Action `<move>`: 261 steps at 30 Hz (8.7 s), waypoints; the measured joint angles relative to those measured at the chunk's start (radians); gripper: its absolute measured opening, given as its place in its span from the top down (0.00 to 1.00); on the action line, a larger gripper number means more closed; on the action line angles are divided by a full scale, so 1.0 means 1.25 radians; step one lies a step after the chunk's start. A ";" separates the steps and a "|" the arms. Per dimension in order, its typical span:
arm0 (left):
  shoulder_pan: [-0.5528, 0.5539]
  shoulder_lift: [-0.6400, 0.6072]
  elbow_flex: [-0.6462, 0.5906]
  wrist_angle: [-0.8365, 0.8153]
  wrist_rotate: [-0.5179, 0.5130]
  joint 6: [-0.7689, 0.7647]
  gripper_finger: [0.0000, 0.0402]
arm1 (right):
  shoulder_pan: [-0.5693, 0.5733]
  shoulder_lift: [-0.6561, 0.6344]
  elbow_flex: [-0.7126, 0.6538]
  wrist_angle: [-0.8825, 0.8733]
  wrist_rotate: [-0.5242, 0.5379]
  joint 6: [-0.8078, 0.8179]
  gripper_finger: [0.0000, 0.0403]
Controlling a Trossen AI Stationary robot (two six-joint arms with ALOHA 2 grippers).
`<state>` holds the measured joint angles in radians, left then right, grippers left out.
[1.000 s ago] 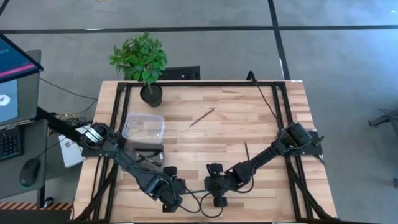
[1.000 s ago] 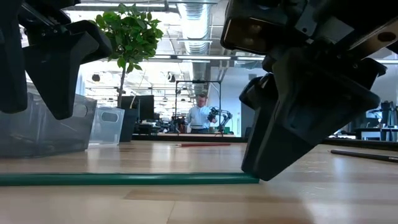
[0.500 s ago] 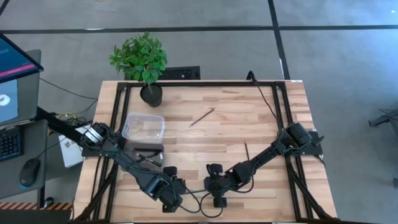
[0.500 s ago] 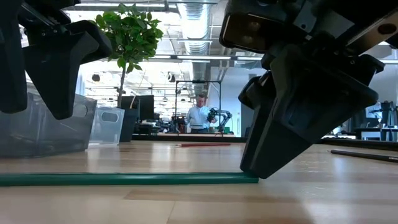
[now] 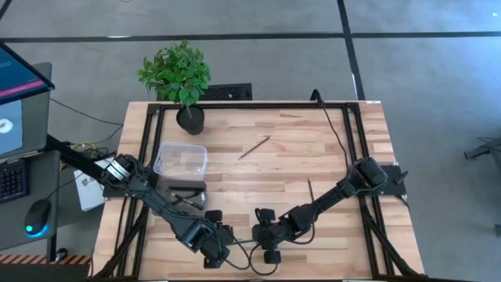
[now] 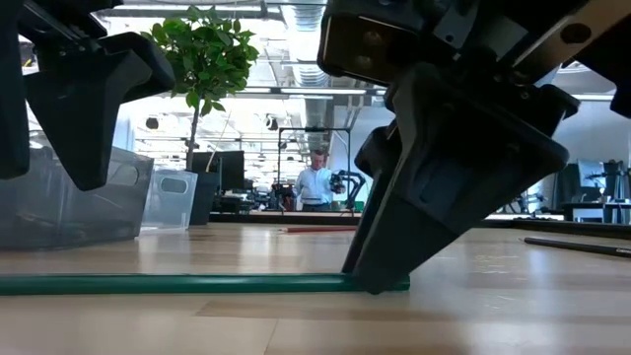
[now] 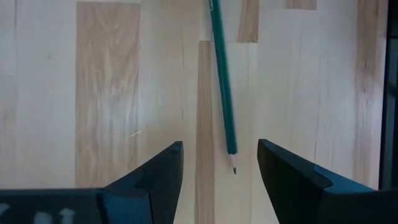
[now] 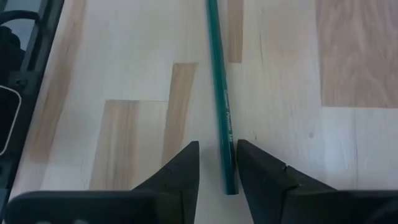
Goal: Sort pens & pencils
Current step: Put the green pencil into the transparent bin
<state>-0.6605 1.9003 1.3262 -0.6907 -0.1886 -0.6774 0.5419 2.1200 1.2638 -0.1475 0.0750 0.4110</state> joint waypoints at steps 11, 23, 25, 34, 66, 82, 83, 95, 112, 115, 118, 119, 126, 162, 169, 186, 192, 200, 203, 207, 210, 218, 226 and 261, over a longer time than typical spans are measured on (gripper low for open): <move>0.000 0.000 0.000 -0.001 0.000 0.000 0.51 | 0.000 -0.009 -0.001 -0.036 -0.010 -0.001 0.68; 0.001 0.000 0.000 -0.008 0.000 -0.004 0.51 | 0.001 -0.012 -0.001 -0.062 -0.019 0.006 0.69; 0.001 0.000 0.000 -0.008 0.000 -0.004 0.51 | 0.001 -0.012 -0.001 -0.065 -0.020 0.011 0.69; 0.001 0.000 0.000 -0.013 0.000 -0.004 0.51 | 0.001 -0.013 0.007 -0.088 -0.031 0.028 0.69; 0.001 0.000 0.000 -0.014 -0.001 -0.022 0.51 | 0.001 -0.011 0.033 -0.148 -0.017 0.021 0.94; 0.001 0.000 0.000 -0.014 -0.001 -0.033 0.51 | 0.001 -0.011 0.033 -0.147 -0.016 0.021 0.94; 0.001 0.000 0.000 -0.014 -0.001 -0.033 0.51 | 0.001 -0.011 0.033 -0.147 -0.016 0.021 0.94; 0.001 0.000 0.000 -0.014 -0.001 -0.034 0.51 | 0.001 -0.011 0.033 -0.147 -0.014 0.021 0.94; -0.005 0.000 0.000 0.001 0.028 0.121 0.51 | -0.001 -0.011 0.031 -0.130 -0.014 0.021 0.93; -0.005 0.000 0.000 0.001 0.028 0.179 0.51 | -0.001 -0.010 0.030 -0.126 -0.014 0.029 0.92; -0.006 0.000 0.000 0.001 0.028 0.175 0.51 | -0.001 -0.010 0.030 -0.124 -0.014 0.049 0.90; -0.006 0.000 0.000 0.001 0.028 0.166 0.51 | -0.001 -0.010 0.030 -0.123 -0.014 0.054 0.90; 0.006 0.000 0.000 0.004 0.084 0.114 0.51 | -0.001 -0.009 0.031 -0.120 -0.014 0.069 0.91; -0.032 -0.003 0.086 0.067 0.029 0.329 0.48 | -0.021 -0.009 0.034 -0.136 -0.018 0.052 0.91; -0.092 -0.007 0.214 0.004 -0.104 0.433 0.48 | -0.043 -0.010 0.035 -0.149 -0.035 0.049 0.91; -0.151 0.026 0.193 0.165 0.030 0.828 0.48 | -0.047 -0.007 0.030 -0.085 -0.013 0.095 0.91; -0.154 0.081 0.197 0.193 0.042 0.860 0.48 | -0.048 -0.006 0.031 -0.066 -0.012 0.156 0.91; -0.159 0.112 0.197 0.225 0.046 0.910 0.48 | -0.048 -0.006 0.031 -0.054 -0.008 0.222 0.91; -0.162 0.125 0.197 0.235 0.043 0.923 0.48 | -0.048 -0.005 0.030 -0.036 0.005 0.224 0.91; -0.162 0.155 0.197 0.246 0.030 0.942 0.48 | -0.048 -0.003 0.030 -0.018 0.008 0.225 0.91; -0.159 0.160 0.197 0.270 0.025 0.953 0.48 | -0.048 -0.003 0.029 -0.011 0.010 0.236 0.91; -0.155 0.203 0.198 0.337 0.015 0.994 0.48 | -0.050 -0.002 0.029 0.012 0.010 0.254 0.91; -0.164 0.261 0.198 0.393 0.015 0.994 0.48 | -0.052 -0.002 0.029 0.018 0.009 0.267 0.91; -0.143 0.298 0.194 0.466 0.039 0.993 0.48 | -0.053 -0.003 0.031 0.020 0.010 0.280 0.91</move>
<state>-0.8387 2.2732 1.5688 -0.1085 -0.1402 0.5634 0.4751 2.1166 1.3022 -0.1226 0.0872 0.7609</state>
